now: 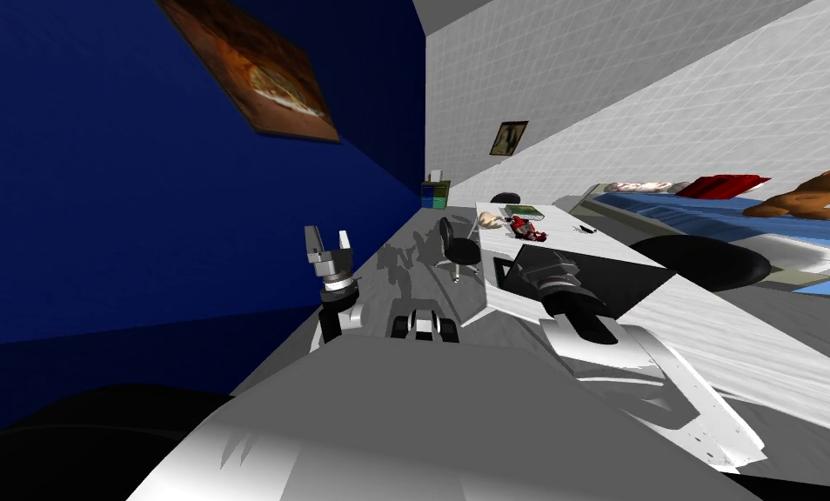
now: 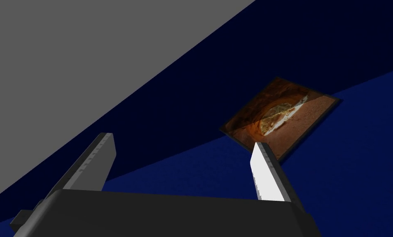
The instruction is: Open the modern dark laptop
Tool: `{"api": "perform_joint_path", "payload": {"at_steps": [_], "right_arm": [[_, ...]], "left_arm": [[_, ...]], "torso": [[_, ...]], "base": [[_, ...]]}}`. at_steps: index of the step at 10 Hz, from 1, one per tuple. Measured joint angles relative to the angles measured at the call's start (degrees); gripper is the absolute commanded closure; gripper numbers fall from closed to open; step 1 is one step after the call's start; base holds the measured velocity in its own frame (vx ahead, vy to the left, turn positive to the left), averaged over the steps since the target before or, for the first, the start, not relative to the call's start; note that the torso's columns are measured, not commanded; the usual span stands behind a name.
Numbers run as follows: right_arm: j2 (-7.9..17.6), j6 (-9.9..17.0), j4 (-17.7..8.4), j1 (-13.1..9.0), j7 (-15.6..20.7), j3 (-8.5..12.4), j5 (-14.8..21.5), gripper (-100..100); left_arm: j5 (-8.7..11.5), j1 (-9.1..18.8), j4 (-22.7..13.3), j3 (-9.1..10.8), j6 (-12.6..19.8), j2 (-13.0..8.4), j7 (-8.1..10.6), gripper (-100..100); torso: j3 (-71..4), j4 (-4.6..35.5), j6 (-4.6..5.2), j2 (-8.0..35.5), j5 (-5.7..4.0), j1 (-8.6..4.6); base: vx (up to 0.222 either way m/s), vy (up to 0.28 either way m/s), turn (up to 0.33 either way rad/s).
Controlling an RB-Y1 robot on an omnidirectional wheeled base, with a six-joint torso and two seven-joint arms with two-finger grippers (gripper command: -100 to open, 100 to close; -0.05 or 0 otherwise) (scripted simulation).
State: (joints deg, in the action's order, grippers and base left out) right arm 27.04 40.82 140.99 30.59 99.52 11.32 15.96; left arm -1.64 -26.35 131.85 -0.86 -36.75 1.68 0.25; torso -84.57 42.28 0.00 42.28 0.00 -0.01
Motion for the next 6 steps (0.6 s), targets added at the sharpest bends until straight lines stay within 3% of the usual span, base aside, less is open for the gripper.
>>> {"api": "perform_joint_path", "payload": {"at_steps": [4, 6], "right_arm": [[0.96, 4.54, 3.98, 1.03, 1.43, 0.6, -2.47, -100], [1.03, 5.09, 5.45, 1.46, 1.72, 0.73, -2.8, -100]], "left_arm": [[0.0, 0.0, 0.0, 0.0, 0.0, 0.0, 0.0, 0], [0.0, 0.0, 0.0, 0.0, 0.0, 0.0, 0.0, 0]], "torso": [[0.02, 0.01, 0.0, 0.04, 0.01, 0.03], [0.05, 0.02, 0.0, 0.07, 0.0, 0.02]], "base": [[0.033, -0.011, 0.021], [0.004, -0.002, 0.001]]}}
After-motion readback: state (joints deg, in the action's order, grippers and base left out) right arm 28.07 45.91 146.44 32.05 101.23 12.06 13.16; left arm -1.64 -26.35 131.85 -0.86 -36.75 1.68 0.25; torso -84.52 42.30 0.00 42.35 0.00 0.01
